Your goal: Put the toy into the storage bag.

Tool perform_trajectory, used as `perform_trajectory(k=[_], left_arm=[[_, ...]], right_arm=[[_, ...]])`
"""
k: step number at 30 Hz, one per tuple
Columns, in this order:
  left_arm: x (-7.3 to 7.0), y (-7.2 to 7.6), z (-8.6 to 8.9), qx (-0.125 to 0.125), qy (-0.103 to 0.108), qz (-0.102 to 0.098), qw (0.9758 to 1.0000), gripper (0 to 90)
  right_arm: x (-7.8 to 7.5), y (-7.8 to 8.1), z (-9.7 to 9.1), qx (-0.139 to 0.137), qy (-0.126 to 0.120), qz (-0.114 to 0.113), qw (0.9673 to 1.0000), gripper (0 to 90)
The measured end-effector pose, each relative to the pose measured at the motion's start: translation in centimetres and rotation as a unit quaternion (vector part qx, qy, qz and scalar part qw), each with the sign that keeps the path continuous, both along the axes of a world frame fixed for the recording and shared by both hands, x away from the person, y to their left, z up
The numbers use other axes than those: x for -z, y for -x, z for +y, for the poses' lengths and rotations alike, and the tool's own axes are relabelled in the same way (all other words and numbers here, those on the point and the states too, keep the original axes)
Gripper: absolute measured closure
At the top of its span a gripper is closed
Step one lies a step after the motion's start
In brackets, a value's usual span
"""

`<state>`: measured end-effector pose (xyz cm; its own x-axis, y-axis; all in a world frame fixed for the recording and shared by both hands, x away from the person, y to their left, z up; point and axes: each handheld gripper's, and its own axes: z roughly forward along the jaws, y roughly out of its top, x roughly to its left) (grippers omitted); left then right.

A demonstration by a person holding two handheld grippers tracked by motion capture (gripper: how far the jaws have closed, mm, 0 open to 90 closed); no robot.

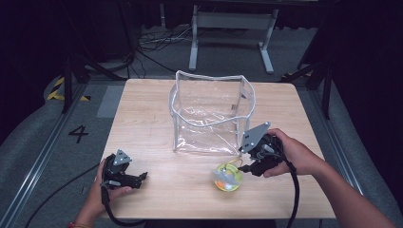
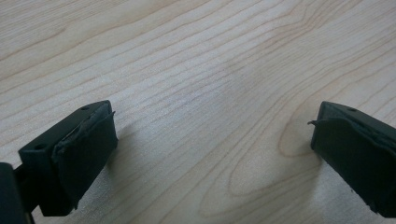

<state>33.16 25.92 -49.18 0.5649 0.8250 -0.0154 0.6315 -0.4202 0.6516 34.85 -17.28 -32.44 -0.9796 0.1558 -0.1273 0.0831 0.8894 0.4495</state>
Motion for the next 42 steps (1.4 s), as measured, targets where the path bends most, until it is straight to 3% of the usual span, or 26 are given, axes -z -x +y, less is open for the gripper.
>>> perform_trajectory(k=[8, 13, 19, 27, 36, 42], left_arm=[[0.0, 0.0, 0.0, 0.000, 0.001, -0.001, 1.0000, 0.6], [0.0, 0.0, 0.0, 0.000, 0.000, 0.000, 1.0000, 0.6], [0.0, 0.0, 0.0, 0.000, 0.001, -0.001, 1.0000, 0.6], [0.0, 0.0, 0.0, 0.000, 0.000, 0.000, 1.0000, 0.6], [0.0, 0.0, 0.0, 0.000, 0.001, -0.001, 1.0000, 0.6], [0.0, 0.0, 0.0, 0.000, 0.000, 0.000, 1.0000, 0.6]], right_arm=[[0.0, -0.6, 0.3, 0.011, 0.001, 0.016, 0.9998, 75.7], [0.0, -0.7, 0.5, 0.006, 0.005, 0.025, 0.9997, 86.9], [-0.3, -0.4, 0.2, 0.013, 0.020, 0.034, 0.9991, 88.5], [-1.0, -0.3, -1.0, 0.027, 0.035, 0.024, 0.9988, 88.5], [-2.1, -0.4, -3.1, 0.050, 0.033, 0.015, 0.9981, 88.5], [-3.4, -0.8, -5.5, 0.080, 0.022, 0.006, 0.9965, 88.4]])
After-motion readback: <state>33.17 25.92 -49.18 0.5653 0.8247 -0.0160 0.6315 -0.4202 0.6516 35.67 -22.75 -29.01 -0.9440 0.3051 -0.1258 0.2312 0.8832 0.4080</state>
